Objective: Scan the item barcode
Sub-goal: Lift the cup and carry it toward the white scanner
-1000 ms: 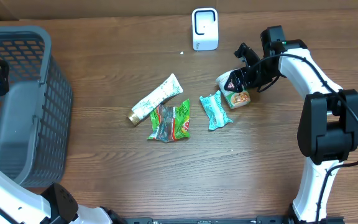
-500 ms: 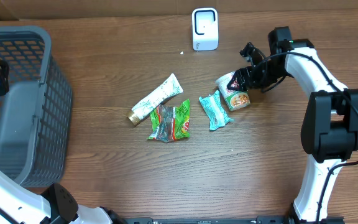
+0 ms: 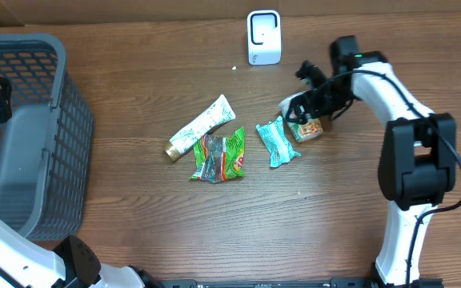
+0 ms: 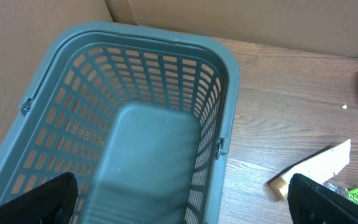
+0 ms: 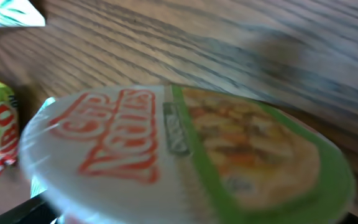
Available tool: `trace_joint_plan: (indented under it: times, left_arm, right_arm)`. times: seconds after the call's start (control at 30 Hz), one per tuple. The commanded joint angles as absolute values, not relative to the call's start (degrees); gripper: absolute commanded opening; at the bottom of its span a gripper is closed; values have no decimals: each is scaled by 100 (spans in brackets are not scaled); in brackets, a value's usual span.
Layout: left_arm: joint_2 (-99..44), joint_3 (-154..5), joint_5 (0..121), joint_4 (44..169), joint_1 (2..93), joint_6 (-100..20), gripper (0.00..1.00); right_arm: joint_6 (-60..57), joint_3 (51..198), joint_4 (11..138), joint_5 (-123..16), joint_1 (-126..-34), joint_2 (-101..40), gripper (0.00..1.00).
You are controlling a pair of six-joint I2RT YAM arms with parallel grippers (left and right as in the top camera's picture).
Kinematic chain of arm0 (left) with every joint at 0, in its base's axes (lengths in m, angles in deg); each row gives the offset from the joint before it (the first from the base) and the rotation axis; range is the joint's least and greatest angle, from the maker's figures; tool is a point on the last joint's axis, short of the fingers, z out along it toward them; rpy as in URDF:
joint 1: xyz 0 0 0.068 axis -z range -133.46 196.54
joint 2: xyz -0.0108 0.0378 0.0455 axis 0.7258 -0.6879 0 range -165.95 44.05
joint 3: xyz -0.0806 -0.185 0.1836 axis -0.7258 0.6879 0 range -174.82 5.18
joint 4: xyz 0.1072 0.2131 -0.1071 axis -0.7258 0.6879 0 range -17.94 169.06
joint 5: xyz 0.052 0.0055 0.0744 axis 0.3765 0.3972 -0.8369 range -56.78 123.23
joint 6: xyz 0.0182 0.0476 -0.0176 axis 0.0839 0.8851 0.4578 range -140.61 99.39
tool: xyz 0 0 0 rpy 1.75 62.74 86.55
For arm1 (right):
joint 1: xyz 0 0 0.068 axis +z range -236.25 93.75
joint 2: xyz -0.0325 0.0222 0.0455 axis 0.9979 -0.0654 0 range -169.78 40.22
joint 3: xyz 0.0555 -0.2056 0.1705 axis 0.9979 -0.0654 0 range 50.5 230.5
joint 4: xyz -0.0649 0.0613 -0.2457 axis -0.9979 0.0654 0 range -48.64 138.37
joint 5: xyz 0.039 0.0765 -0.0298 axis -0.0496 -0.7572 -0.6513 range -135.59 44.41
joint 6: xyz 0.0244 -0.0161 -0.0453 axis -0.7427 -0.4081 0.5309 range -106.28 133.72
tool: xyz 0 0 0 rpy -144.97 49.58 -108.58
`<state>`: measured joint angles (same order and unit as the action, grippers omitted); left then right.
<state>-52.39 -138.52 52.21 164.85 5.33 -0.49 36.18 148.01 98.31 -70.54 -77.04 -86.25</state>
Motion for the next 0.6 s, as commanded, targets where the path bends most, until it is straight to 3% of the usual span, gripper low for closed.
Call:
trace_joint_plan:
  times: [0.0, 0.3, 0.57]
  left_arm:
    - [-5237, -13850, 5317, 16481, 570, 62, 100]
    - [-5237, -13850, 5317, 16481, 570, 62, 100]
    - [-5237, -13850, 5317, 16481, 570, 62, 100]
  right_arm:
    - [3342, 14897, 9753, -6613, -7684, -8728, 92]
    - [3165, 14897, 9803, -6934, -7710, -8730, 68]
    - [3172, 15356, 10505, -8495, -7966, -8706, 67]
